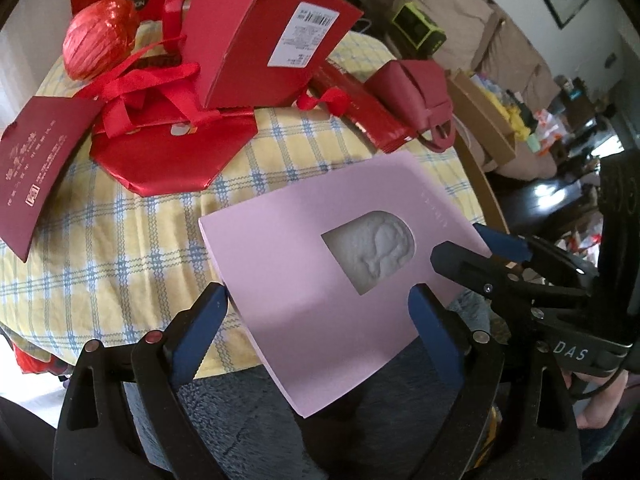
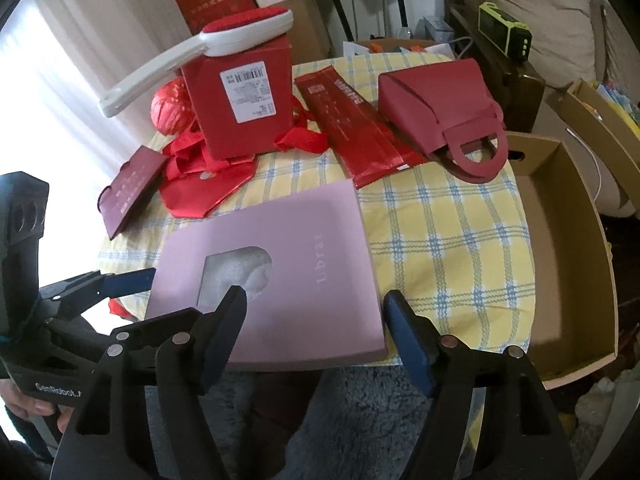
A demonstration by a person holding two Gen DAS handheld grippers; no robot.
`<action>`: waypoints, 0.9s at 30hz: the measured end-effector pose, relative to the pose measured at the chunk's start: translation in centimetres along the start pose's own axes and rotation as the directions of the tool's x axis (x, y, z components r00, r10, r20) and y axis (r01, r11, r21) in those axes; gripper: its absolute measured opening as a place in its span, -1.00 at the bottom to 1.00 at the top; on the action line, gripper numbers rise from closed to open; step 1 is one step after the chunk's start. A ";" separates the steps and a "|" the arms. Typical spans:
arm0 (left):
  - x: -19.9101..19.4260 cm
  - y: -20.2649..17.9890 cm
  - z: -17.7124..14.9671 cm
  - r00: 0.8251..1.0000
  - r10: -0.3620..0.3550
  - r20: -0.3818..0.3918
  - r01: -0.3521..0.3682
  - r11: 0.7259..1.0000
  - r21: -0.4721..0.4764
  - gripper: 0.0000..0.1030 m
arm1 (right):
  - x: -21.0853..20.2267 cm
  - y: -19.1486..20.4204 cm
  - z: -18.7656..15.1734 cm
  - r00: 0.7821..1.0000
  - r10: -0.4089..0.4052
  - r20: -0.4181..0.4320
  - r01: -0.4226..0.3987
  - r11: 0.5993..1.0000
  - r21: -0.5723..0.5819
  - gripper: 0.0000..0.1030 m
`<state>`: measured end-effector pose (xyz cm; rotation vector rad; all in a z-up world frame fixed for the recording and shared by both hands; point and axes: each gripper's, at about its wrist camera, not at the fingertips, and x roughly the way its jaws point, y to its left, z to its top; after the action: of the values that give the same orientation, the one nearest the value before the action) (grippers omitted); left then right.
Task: Organize objects
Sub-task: 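Close the right gripper on the pink box's windowed edge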
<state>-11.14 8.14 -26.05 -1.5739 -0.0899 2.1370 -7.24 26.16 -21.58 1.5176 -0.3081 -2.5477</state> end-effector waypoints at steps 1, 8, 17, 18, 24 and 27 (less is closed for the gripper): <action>-0.1 -0.1 0.0 1.000 -0.003 0.002 0.003 1.000 0.001 0.75 | -0.4 0.0 -0.1 1.000 -0.002 0.006 0.002 1.000 0.002 0.43; -0.9 -2.0 -0.4 0.999 -0.041 0.015 0.041 0.999 0.014 0.75 | -3.0 -0.3 -0.9 0.998 -0.033 0.054 0.033 0.999 0.005 0.43; 0.6 -4.2 -1.3 0.998 -0.056 -0.003 0.056 0.997 0.045 0.75 | -3.6 -2.8 -2.9 0.998 -0.053 0.040 0.050 0.997 0.064 0.42; 0.9 -4.4 -1.4 0.998 -0.060 -0.005 0.060 0.997 0.047 0.75 | -3.4 -3.1 -3.1 0.998 -0.052 0.033 0.050 0.996 0.071 0.42; 1.5 -4.5 -1.6 0.993 -0.085 0.085 0.084 0.996 0.015 0.76 | -3.4 -4.8 -4.2 0.999 0.002 0.040 -0.007 0.994 0.111 0.41; 1.5 -4.5 -1.5 0.993 -0.091 0.077 0.090 0.996 0.016 0.76 | -3.6 -5.1 -4.2 0.998 0.025 0.050 -0.030 0.993 0.113 0.45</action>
<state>-8.59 12.39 -26.38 -1.4519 -0.1707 2.1238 -1.99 31.50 -21.83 1.4798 -0.4844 -2.5888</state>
